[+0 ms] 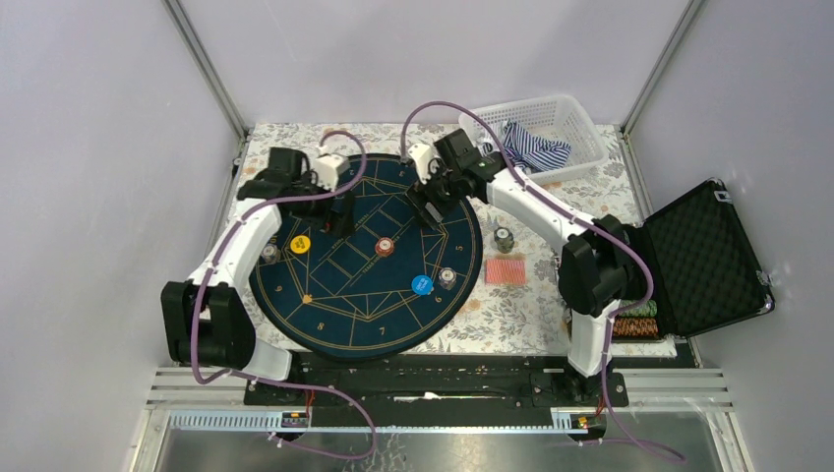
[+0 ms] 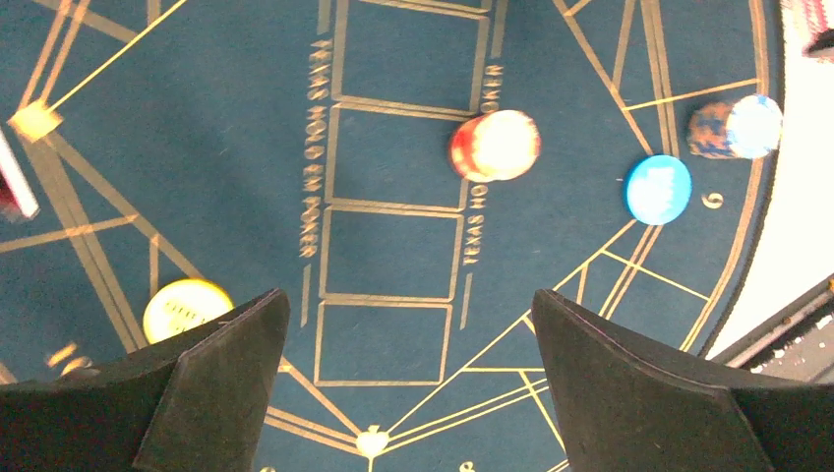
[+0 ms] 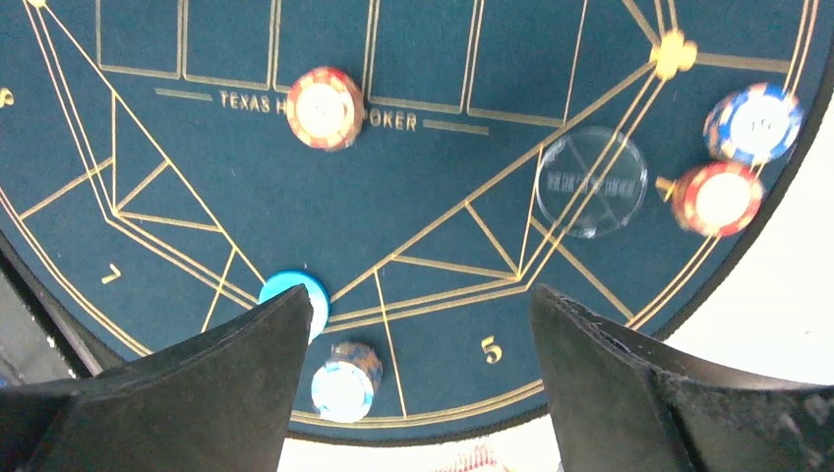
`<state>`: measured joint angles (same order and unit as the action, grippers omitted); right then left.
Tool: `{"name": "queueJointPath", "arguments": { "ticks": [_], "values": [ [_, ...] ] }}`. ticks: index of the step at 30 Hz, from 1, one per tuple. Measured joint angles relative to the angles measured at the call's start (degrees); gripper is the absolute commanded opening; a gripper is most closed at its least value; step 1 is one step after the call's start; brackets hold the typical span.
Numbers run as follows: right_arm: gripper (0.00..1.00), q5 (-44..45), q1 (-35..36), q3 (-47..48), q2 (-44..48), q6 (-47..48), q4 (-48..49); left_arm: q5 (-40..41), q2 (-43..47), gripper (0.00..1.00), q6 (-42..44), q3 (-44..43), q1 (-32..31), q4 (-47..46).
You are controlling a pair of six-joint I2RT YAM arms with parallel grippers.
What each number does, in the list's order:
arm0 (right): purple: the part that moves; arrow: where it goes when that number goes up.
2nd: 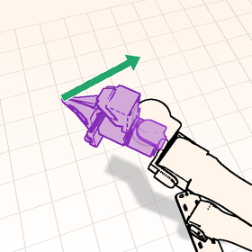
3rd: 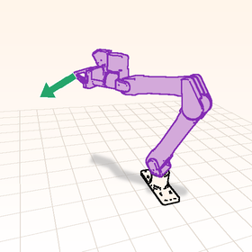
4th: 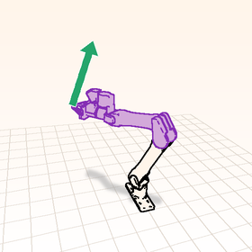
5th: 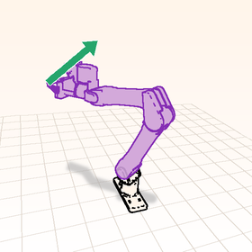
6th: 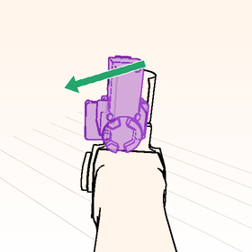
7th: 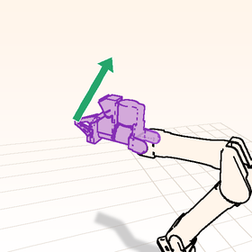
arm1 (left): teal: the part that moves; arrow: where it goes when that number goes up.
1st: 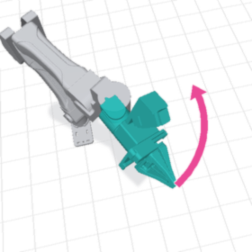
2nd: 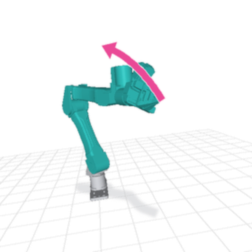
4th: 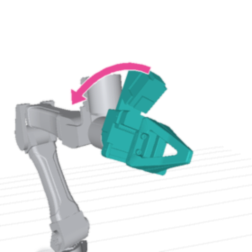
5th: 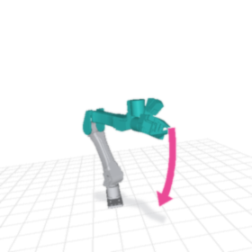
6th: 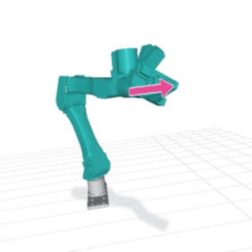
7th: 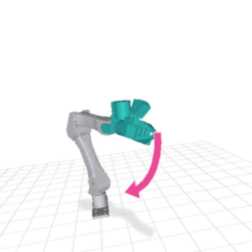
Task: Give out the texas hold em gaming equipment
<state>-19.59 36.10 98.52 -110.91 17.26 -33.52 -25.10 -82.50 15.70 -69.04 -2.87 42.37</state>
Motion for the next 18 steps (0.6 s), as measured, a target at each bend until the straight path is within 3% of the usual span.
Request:
{"name": "queueJointPath", "arguments": {
  "ticks": [11,18],
  "values": [
    [0.88,-1.2,-10.4,-13.9,10.3,-1.7,0.8,3.3,-9.9,0.82,2.5,0.2,-17.0,-7.1],
    [0.89,-2.6,-16.7,-20.5,19.2,-2.8,3.4,7.7,-14.9,0.73,3.6,0.3,-21.5,-9.9]
  ]
}}
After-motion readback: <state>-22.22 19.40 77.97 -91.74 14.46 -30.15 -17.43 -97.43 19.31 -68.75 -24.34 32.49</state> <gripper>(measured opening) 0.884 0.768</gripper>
